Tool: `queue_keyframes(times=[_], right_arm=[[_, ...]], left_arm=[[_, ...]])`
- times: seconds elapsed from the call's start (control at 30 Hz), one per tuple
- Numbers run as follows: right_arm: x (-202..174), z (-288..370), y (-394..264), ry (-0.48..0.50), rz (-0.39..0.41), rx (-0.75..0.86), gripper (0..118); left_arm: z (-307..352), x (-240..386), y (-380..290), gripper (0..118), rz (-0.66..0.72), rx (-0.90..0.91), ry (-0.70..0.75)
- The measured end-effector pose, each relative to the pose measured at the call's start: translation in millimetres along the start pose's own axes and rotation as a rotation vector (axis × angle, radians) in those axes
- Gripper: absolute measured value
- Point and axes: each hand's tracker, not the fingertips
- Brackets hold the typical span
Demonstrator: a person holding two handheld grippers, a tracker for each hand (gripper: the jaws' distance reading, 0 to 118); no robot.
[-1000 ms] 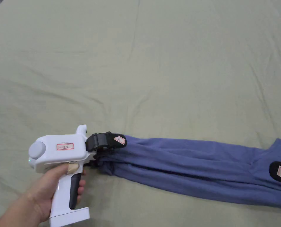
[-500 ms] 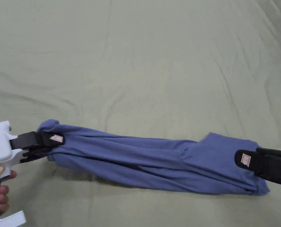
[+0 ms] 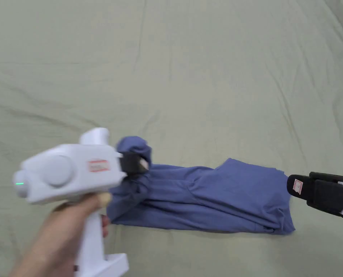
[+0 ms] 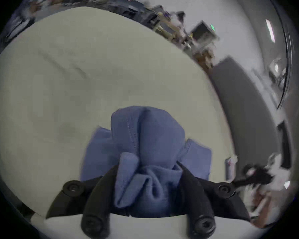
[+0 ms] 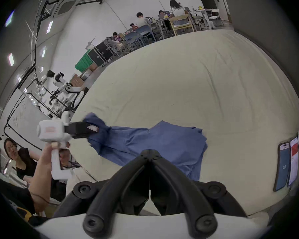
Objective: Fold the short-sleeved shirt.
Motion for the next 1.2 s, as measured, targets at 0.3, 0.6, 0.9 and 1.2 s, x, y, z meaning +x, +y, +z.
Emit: queue_keyframes(times=[0.3,0.6,0.9,1.2], right_arm=[[15.0,-0.8,-15.9,-0.004,-0.030,-0.056,3],[27.3,-7.0,-19.7,0.037,-0.072,-0.061,3],[30.6,4.3,-19.5,-0.003,-0.065,-0.065,3],[33.8,18.2,-15.0,0.018,-0.077,-0.024,3]], left_arm=[[-43.5,2.2,-28.9,98,0.052,-0.002,-0.044],[11.4,-14.5,-20.7,0,-0.108,0.154,0.381],[-82.1,114.0,-90.0,0,-0.542,0.147,0.285],[-76.7,133.0,-99.1,0,-0.272,-0.099,-0.279]])
